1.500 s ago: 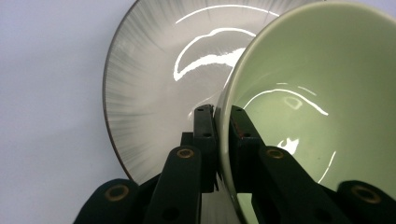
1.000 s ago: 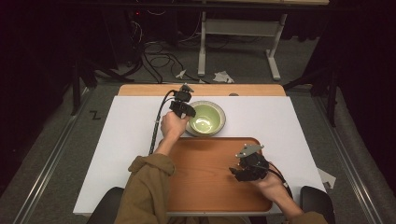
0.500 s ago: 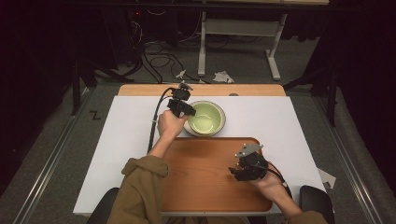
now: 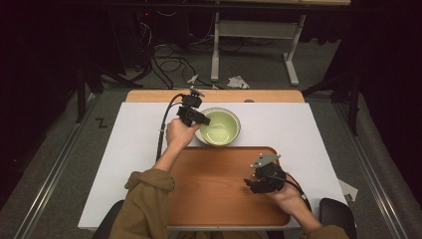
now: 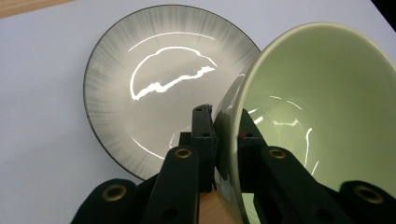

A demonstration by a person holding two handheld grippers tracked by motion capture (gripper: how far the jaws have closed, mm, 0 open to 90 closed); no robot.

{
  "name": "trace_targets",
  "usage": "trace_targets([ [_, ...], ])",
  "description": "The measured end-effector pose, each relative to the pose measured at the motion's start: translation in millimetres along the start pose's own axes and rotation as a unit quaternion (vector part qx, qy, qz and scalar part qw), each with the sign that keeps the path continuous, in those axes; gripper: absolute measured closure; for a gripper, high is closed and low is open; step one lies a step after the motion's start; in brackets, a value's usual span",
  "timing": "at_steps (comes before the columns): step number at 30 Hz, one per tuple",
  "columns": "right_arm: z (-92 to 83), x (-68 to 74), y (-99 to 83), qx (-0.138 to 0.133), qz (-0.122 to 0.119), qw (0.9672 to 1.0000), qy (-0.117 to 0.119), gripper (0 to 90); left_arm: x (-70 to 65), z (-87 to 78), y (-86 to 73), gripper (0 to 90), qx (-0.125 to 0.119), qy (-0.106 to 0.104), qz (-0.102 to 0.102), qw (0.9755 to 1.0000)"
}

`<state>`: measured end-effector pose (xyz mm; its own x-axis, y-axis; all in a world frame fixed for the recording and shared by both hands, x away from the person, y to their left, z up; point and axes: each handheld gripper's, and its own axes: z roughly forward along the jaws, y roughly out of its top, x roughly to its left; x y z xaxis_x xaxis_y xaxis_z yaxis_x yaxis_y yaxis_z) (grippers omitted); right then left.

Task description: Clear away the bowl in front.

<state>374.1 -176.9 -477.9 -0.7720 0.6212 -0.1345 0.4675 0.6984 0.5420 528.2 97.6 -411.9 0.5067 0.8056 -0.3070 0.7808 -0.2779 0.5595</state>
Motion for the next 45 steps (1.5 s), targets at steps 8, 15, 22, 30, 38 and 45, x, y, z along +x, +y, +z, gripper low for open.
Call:
trace_targets([
  [8, -0.6, -1.6, -1.8, -0.003, 0.004, 1.0, -0.007, 38.6, -7.0, -8.1, -2.0, 82.2, 0.0, -0.01, 0.014, 0.9999],
  [15, -1.2, -3.0, -2.7, -0.004, 0.007, 0.9999, -0.005, 38.6, -17.1, -15.2, -9.7, 82.3, -0.019, -0.012, 0.029, 0.9993],
  [22, -1.9, -3.2, -2.3, -0.007, 0.007, 0.9999, -0.009, 38.8, -23.0, -23.5, -14.2, 82.3, -0.026, -0.02, 0.036, 0.9988],
  [30, -2.8, -4.7, -2.4, -0.011, 0.012, 0.9998, -0.007, 38.8, -27.1, -27.2, -21.6, 82.2, -0.026, -0.03, 0.043, 0.9983],
  [38, -3.2, -5.2, -2.3, -0.01, 0.01, 0.9999, -0.008, 38.8, -35.4, -34.5, -29.2, 82.3, -0.043, -0.039, 0.05, 0.9971],
  [45, -3.3, -6.0, -2.1, -0.008, 0.01, 0.9999, -0.006, 38.8, -38.4, -36.6, -32.9, 82.2, -0.041, -0.043, 0.055, 0.9967],
])
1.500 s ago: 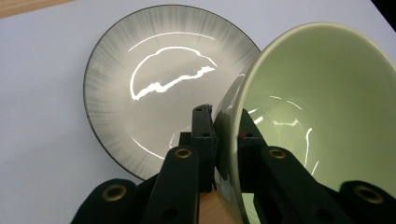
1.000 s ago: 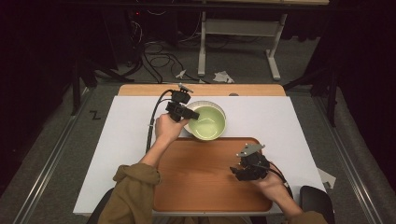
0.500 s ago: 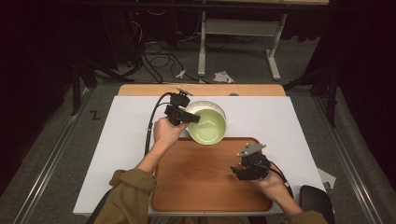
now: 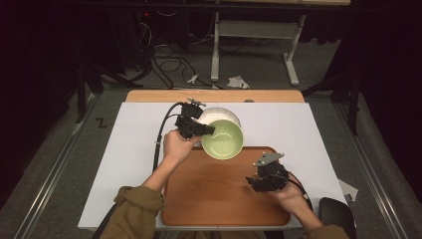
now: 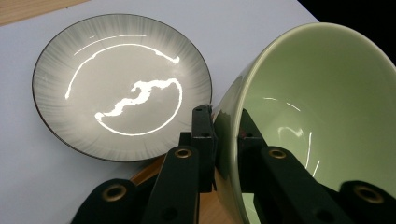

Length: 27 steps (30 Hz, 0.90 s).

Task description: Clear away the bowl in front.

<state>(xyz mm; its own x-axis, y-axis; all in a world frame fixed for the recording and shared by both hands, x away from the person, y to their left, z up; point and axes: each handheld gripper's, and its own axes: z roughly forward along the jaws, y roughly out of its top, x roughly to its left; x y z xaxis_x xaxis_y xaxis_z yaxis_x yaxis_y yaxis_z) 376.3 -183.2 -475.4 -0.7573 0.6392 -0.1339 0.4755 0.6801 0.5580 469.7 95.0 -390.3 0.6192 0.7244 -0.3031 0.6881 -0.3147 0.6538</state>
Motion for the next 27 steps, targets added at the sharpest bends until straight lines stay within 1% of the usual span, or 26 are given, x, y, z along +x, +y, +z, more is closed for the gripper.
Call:
trace_targets([
  [3, -0.2, 0.0, 0.3, -0.002, -0.002, 1.0, -0.001, 38.8, -1.0, -3.3, -2.1, 82.2, -0.002, -0.004, 0.0, 1.0],
  [4, 0.0, -0.1, 0.2, -0.004, -0.001, 1.0, -0.002, 38.8, -1.8, -3.8, -3.0, 82.2, -0.006, -0.008, -0.003, 0.9999],
  [5, 0.0, -0.1, 0.1, -0.001, 0.003, 1.0, -0.001, 38.8, -1.9, -4.7, -3.5, 82.2, -0.003, -0.01, 0.0, 0.9999],
  [7, -0.1, -0.7, -0.5, 0.003, 0.0, 1.0, -0.003, 38.8, -4.9, -5.4, -4.3, 82.2, -0.004, -0.008, 0.0, 1.0],
  [9, -0.5, -0.7, -0.1, -0.003, 0.001, 1.0, 0.0, 38.8, -7.3, -6.0, -4.7, 82.2, -0.005, -0.008, 0.003, 1.0],
  [10, -0.4, -0.9, 0.1, -0.004, 0.0, 1.0, 0.0, 38.8, -7.5, -7.1, -4.7, 82.2, -0.001, -0.011, 0.008, 0.9999],
  [13, -0.2, -0.7, 0.1, 0.002, 0.001, 1.0, -0.002, 38.8, -10.0, -8.9, -6.0, 82.2, -0.003, -0.011, 0.01, 0.9999],
  [14, 0.0, -0.8, 0.1, -0.002, 0.0, 1.0, -0.001, 38.8, -9.7, -9.7, -6.7, 82.2, 0.0, -0.012, 0.015, 0.9998],
  [17, -0.2, -1.4, 0.2, -0.002, 0.0, 1.0, -0.002, 38.7, -10.6, -9.7, -9.8, 82.3, 0.0, -0.018, 0.011, 0.9998],
  [18, 0.0, -1.3, -0.2, -0.001, 0.002, 1.0, -0.004, 38.7, -10.4, -10.1, -10.7, 82.2, 0.005, -0.018, 0.017, 0.9997],
  [19, 0.0, -2.1, -0.6, -0.003, 0.0, 1.0, -0.003, 38.7, -11.4, -9.9, -11.7, 82.2, 0.007, -0.017, 0.017, 0.9997],
  [20, -0.5, -2.3, -0.5, -0.004, 0.006, 1.0, -0.001, 38.7, -12.3, -9.4, -13.0, 82.2, 0.008, -0.016, 0.018, 0.9997],
  [21, -0.9, -2.8, -0.3, -0.007, 0.006, 0.9999, -0.004, 38.8, -13.0, -9.5, -14.3, 82.2, 0.01, -0.017, 0.02, 0.9996],
  [23, -1.3, -4.1, -0.3, -0.008, 0.006, 0.9999, -0.003, 38.8, -14.3, -9.3, -17.1, 82.2, 0.014, -0.023, 0.019, 0.9995],
  [26, -2.0, -4.9, -0.3, -0.006, 0.006, 1.0, -0.004, 38.8, -18.0, -10.3, -21.3, 82.1, 0.015, -0.022, 0.025, 0.9993],
  [27, -2.1, -4.9, -0.3, -0.009, 0.006, 0.9999, -0.006, 38.7, -19.1, -10.9, -22.8, 82.1, 0.016, -0.023, 0.027, 0.9992],
])
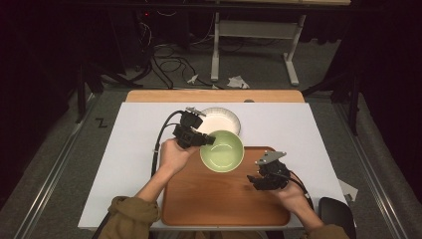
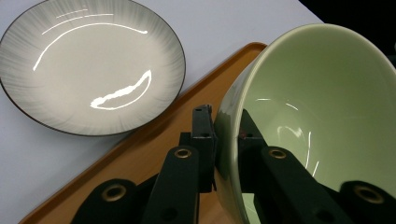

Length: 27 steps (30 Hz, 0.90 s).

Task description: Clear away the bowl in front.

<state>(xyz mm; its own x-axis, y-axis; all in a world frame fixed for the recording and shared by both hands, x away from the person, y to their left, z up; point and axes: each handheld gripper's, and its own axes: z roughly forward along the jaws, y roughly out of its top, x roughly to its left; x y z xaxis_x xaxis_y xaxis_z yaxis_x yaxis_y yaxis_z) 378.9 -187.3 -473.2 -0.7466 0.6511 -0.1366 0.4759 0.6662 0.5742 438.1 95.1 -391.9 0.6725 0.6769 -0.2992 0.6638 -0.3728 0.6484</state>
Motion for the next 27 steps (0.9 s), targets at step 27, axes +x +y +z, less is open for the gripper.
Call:
trace_targets([
  [27, 0.7, -2.7, -0.8, 0.002, 0.007, 1.0, -0.002, 38.7, -12.7, 10.1, -26.9, 81.9, 0.034, -0.023, 0.013, 0.9991],
])
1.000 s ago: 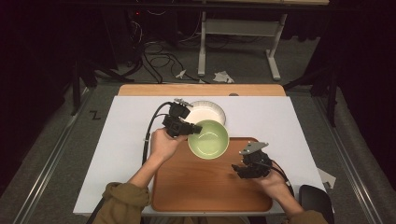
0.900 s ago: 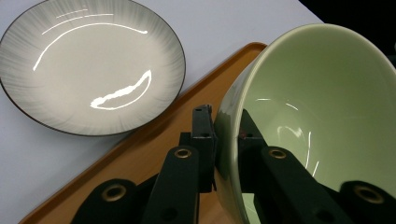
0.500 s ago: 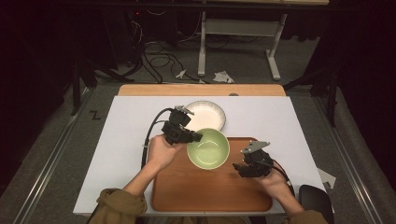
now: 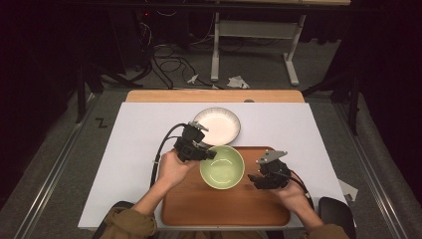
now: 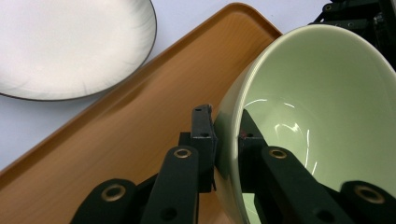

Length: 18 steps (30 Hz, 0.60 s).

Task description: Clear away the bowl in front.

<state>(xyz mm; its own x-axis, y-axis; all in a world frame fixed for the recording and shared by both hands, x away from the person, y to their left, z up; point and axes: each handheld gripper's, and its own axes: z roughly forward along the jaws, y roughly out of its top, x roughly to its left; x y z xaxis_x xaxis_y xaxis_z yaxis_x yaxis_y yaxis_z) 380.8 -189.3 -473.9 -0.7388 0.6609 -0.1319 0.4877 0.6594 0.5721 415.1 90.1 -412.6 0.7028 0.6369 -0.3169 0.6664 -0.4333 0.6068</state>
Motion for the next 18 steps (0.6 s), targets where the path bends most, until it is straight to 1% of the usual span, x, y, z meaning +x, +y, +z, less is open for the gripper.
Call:
trace_targets([
  [3, -1.3, -0.3, 0.1, -0.002, 0.004, 1.0, 0.001, 38.7, 0.3, 4.7, -3.1, 81.9, 0.004, -0.002, -0.002, 1.0],
  [6, -0.5, -0.6, 0.1, -0.002, 0.001, 1.0, 0.0, 38.7, 0.6, 8.9, -5.0, 81.9, 0.01, -0.005, -0.003, 0.9999],
  [9, -0.2, 0.5, 0.5, -0.002, 0.0, 1.0, 0.0, 38.7, 1.3, 13.2, -6.2, 81.9, 0.012, -0.002, -0.005, 0.9999],
  [14, 0.3, 0.9, 0.2, 0.001, -0.001, 1.0, 0.003, 38.7, 2.7, 18.6, -5.5, 81.8, 0.02, -0.004, -0.006, 0.9998],
  [15, -0.4, 0.0, 0.4, -0.005, 0.0, 1.0, 0.002, 38.6, 3.8, 21.0, -5.5, 81.8, 0.022, -0.003, -0.007, 0.9997],
  [18, 0.1, -0.6, 0.4, -0.003, -0.002, 1.0, 0.001, 38.6, 4.7, 24.1, -5.9, 81.8, 0.023, -0.002, -0.008, 0.9997],
])
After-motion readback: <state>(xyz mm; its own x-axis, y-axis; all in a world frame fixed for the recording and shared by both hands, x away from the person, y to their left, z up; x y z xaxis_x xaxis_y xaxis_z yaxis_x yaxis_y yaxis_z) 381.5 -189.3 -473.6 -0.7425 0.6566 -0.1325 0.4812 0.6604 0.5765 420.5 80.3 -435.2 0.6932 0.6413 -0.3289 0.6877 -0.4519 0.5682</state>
